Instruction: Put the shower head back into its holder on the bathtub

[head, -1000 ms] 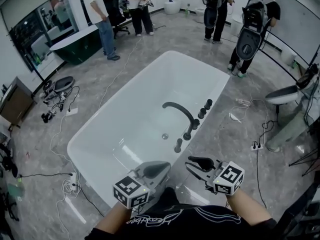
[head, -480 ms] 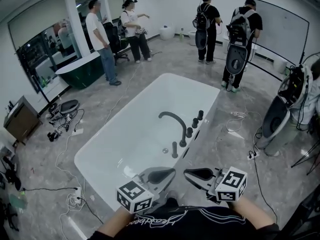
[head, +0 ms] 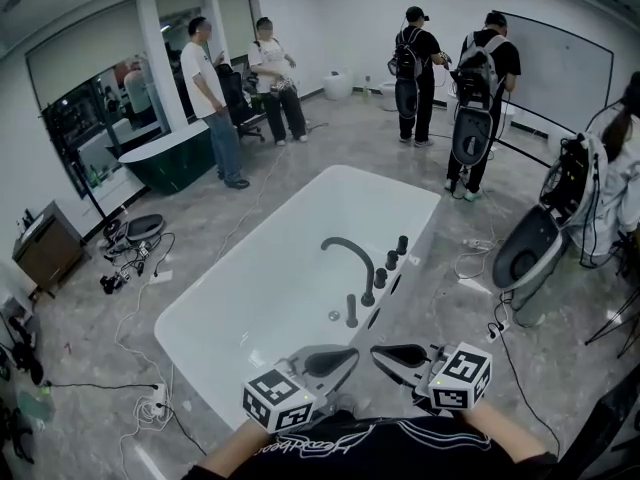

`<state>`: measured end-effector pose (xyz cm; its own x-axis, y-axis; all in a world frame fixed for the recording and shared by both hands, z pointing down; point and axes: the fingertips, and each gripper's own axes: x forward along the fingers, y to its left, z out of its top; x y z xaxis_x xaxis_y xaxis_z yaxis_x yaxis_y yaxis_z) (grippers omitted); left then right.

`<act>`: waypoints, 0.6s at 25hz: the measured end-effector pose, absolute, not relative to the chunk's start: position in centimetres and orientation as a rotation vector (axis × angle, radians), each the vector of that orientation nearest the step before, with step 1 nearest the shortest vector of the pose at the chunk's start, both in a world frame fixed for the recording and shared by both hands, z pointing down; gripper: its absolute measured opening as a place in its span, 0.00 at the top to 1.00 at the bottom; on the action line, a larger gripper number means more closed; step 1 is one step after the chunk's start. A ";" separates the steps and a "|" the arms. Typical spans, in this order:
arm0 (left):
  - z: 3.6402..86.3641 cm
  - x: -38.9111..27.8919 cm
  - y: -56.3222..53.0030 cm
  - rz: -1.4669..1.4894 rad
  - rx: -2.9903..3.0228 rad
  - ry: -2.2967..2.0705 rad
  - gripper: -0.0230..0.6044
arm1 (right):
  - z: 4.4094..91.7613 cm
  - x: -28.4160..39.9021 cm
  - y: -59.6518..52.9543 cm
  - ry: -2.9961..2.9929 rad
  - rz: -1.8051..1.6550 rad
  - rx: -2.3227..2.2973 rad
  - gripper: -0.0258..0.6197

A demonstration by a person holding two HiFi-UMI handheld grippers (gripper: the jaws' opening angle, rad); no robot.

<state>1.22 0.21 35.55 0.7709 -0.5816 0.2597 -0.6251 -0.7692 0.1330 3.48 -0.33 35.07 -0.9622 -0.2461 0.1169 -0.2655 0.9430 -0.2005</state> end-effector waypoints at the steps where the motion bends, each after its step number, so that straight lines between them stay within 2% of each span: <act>1: 35.2 1.5 0.1 0.302 2.754 -0.951 0.96 | 34.8 3.8 -0.5 -3.010 0.331 0.397 0.94; 15: 33.9 3.4 0.2 0.325 2.740 -0.925 0.96 | 32.4 5.9 -0.7 -3.027 0.326 0.429 0.94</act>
<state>3.39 0.17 33.92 0.7761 -0.5647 0.2806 -0.6160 -0.7741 0.1460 5.90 -0.72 32.39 -0.9588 -0.2676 0.0951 -0.2817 0.9387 -0.1989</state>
